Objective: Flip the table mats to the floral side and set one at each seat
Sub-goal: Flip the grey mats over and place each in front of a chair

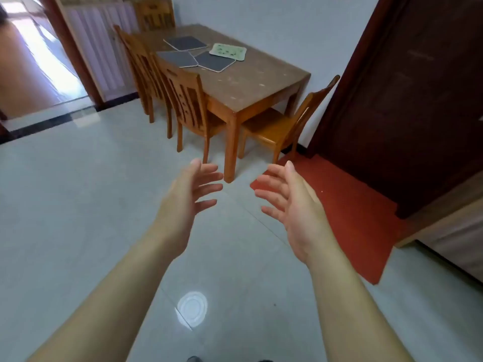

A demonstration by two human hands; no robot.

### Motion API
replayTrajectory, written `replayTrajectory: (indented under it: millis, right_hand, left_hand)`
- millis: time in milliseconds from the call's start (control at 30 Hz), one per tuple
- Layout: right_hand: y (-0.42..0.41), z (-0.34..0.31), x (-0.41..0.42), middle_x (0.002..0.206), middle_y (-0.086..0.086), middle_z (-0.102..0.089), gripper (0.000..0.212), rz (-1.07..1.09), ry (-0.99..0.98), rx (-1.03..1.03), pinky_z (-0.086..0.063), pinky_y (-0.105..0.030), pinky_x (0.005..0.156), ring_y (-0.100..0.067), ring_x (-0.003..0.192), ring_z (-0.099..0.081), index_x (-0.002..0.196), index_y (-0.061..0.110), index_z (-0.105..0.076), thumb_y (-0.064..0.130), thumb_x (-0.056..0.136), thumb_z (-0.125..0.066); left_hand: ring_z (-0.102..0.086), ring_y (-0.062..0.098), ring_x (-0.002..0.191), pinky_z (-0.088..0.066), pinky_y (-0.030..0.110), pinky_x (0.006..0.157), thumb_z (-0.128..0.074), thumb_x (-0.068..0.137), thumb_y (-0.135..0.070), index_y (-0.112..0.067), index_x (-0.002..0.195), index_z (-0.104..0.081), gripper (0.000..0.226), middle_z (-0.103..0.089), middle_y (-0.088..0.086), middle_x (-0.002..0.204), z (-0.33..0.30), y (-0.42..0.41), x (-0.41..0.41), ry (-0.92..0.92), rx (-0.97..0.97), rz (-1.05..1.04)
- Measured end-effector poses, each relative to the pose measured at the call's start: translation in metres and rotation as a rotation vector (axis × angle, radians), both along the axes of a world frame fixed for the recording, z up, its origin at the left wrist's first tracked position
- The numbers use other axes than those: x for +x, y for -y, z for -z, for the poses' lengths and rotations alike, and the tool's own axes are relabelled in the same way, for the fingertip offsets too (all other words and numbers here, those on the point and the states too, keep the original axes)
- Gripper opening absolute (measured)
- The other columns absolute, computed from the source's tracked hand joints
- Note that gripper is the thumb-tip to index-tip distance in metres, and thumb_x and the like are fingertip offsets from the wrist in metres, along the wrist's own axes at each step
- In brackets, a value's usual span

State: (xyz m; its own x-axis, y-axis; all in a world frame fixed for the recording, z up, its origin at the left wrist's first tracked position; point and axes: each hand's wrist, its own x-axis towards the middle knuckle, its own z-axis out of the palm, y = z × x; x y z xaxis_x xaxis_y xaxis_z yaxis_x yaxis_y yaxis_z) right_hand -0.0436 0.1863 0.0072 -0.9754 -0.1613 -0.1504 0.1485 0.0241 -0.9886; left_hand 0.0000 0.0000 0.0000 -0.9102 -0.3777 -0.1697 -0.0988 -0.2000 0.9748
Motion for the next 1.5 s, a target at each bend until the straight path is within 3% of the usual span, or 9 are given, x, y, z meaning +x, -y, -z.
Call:
replayTrajectory:
  millis: [433, 567, 800, 1267, 1500]
  right_hand:
    - [0.035, 0.024, -0.176, 0.113, 0.016, -0.077, 0.048, 0.090, 0.042, -0.066, -0.057, -0.045, 0.096, -0.010, 0.103, -0.075, 0.120, 0.038, -0.069, 0.069, 0.093, -0.044]
    - [0.040, 0.025, -0.245, 0.112, 0.017, -0.077, 0.046, 0.066, 0.054, -0.104, -0.057, -0.040, 0.092, -0.006, 0.101, -0.074, 0.117, 0.039, -0.070, 0.068, 0.094, -0.043]
    - [0.067, 0.026, -0.335, 0.115, 0.013, -0.077, 0.046, 0.009, 0.071, -0.113, -0.057, -0.036, 0.090, -0.005, 0.103, -0.073, 0.117, 0.039, -0.069, 0.068, 0.093, -0.043]
    - [0.230, 0.017, -0.480, 0.114, 0.010, -0.077, 0.044, -0.031, 0.030, 0.036, -0.056, -0.044, 0.098, -0.008, 0.102, -0.073, 0.120, 0.034, -0.071, 0.061, 0.102, -0.041]
    - [0.336, 0.005, -0.546, 0.111, 0.009, -0.078, 0.035, -0.061, 0.007, 0.062, -0.058, -0.043, 0.095, -0.005, 0.097, -0.075, 0.108, 0.040, -0.069, 0.057, 0.105, -0.039]
  left_hand:
    - [-0.073, 0.013, 0.102, -0.054, 0.036, 0.084, -0.040, 0.099, -0.054, -0.020, 0.117, -0.071, 0.050, -0.077, -0.002, 0.113, 0.006, 0.028, -0.184, 0.052, -0.027, -0.018]
    - [-0.073, 0.013, 0.102, -0.054, 0.037, 0.083, -0.044, 0.086, -0.059, -0.021, 0.113, -0.072, 0.054, -0.079, -0.004, 0.109, 0.003, 0.030, -0.250, 0.084, -0.021, -0.075]
    - [-0.073, 0.011, 0.103, -0.054, 0.037, 0.084, -0.043, 0.088, -0.061, -0.022, 0.116, -0.070, 0.055, -0.078, -0.005, 0.111, 0.002, 0.054, -0.327, 0.076, -0.065, -0.128]
    - [-0.073, 0.013, 0.102, -0.053, 0.037, 0.083, -0.038, 0.102, -0.047, -0.021, 0.109, -0.071, 0.042, -0.079, -0.003, 0.106, 0.004, 0.218, -0.466, 0.056, 0.034, -0.207]
    - [-0.072, 0.009, 0.100, -0.055, 0.041, 0.092, -0.041, 0.104, -0.045, -0.024, 0.112, -0.072, 0.038, -0.078, -0.005, 0.108, -0.004, 0.314, -0.538, 0.050, -0.025, -0.204]
